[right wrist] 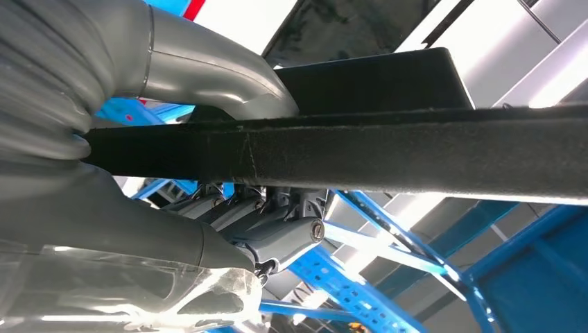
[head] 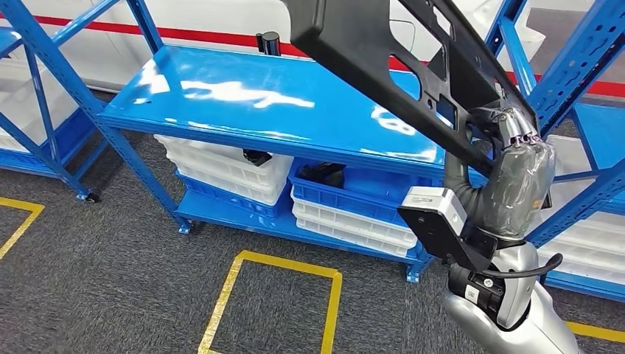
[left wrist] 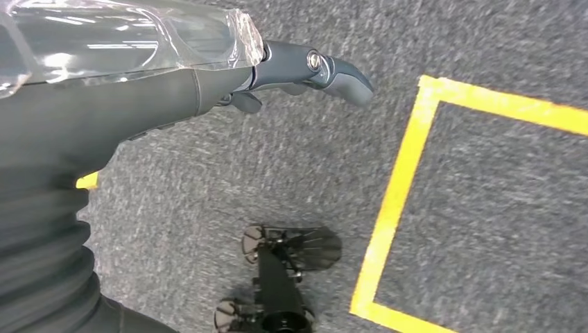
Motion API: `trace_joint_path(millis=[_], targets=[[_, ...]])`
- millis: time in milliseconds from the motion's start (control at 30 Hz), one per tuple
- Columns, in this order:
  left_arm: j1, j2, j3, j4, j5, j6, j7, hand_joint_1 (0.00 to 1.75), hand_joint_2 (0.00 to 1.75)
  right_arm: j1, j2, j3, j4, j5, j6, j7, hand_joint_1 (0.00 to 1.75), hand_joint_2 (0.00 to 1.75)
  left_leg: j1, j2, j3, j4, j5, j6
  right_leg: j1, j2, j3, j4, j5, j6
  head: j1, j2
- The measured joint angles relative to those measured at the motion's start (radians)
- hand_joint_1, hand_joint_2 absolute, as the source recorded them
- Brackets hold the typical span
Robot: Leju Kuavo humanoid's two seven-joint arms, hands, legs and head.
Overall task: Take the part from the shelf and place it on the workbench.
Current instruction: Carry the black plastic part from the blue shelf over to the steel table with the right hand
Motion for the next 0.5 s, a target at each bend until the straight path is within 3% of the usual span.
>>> trace_joint_path(millis=[67, 167, 233, 300, 333, 367, 400, 433, 500], targets=[[-0.002, 0.003, 0.000, 0.000, -0.004, -0.001, 0.000, 0.00, 1.75, -0.011, 0.004, 0.000, 0.000, -0.013, -0.004, -0.001, 1.75, 1.75, -0.002, 0.000, -0.020, 0.017, 0.010, -0.012, 0.005, 0.002, 0.050, -0.087, -0.017, -0.008, 0.001, 0.000], [-0.004, 0.010, 0.000, 0.000, -0.009, -0.004, 0.000, 0.00, 1.75, -0.021, 0.011, 0.003, 0.000, -0.029, -0.008, -0.004, 1.75, 1.75, 0.003, -0.001, -0.038, 0.026, 0.016, -0.031, 0.007, 0.001, 0.036, -0.098, -0.005, -0.033, 0.002, 0.000], [-0.004, 0.018, 0.000, 0.000, -0.020, -0.008, 0.001, 0.00, 1.75, -0.029, 0.018, 0.008, 0.001, -0.047, -0.012, -0.006, 1.75, 1.75, 0.008, -0.002, -0.065, 0.092, -0.050, -0.045, 0.004, -0.001, 0.015, -0.100, 0.016, -0.048, 0.002, 0.000], [-0.007, 0.029, 0.000, 0.000, -0.037, -0.014, 0.002, 0.00, 1.75, -0.034, 0.023, 0.012, 0.002, -0.068, -0.019, -0.008, 1.75, 1.75, 0.012, -0.002, -0.103, 0.225, -0.148, -0.059, 0.003, -0.002, -0.010, -0.099, 0.037, -0.054, 0.000, 0.000], [-0.008, 0.036, 0.000, 0.000, -0.043, -0.017, 0.002, 0.00, 1.75, -0.035, 0.025, 0.014, 0.003, -0.076, -0.021, -0.010, 1.75, 1.75, 0.014, -0.002, -0.115, 0.286, -0.176, -0.063, 0.003, -0.002, -0.023, -0.099, 0.047, -0.053, 0.000, 0.000], [-0.009, 0.041, 0.000, 0.000, -0.047, -0.019, 0.003, 0.00, 1.75, -0.035, 0.027, 0.016, 0.005, -0.080, -0.023, -0.010, 1.75, 1.75, 0.015, -0.002, -0.114, 0.319, -0.181, -0.066, 0.003, -0.002, -0.036, -0.098, 0.056, -0.052, 0.000, 0.000], [-0.010, 0.046, 0.000, 0.000, -0.048, -0.021, 0.003, 0.00, 1.75, -0.036, 0.028, 0.017, 0.006, -0.083, -0.023, -0.011, 1.75, 1.75, 0.016, -0.002, -0.094, 0.315, -0.167, -0.067, 0.003, -0.001, -0.049, -0.098, 0.066, -0.050, 0.000, 0.000], [-0.011, 0.050, 0.000, 0.000, -0.049, -0.021, 0.003, 0.00, 1.75, -0.037, 0.029, 0.018, 0.008, -0.085, -0.024, -0.011, 1.75, 1.75, 0.017, -0.002, -0.057, 0.273, -0.142, -0.066, 0.003, -0.001, -0.061, -0.098, 0.075, -0.048, 0.000, 0.000], [-0.015, 0.057, 0.000, 0.000, -0.050, -0.018, 0.003, 0.00, 1.75, -0.042, 0.032, 0.019, 0.010, -0.093, -0.026, -0.013, 1.75, 1.75, 0.015, -0.005, 0.051, 0.120, -0.109, -0.058, 0.004, 0.000, -0.078, -0.097, 0.092, -0.040, 0.000, 0.000]])
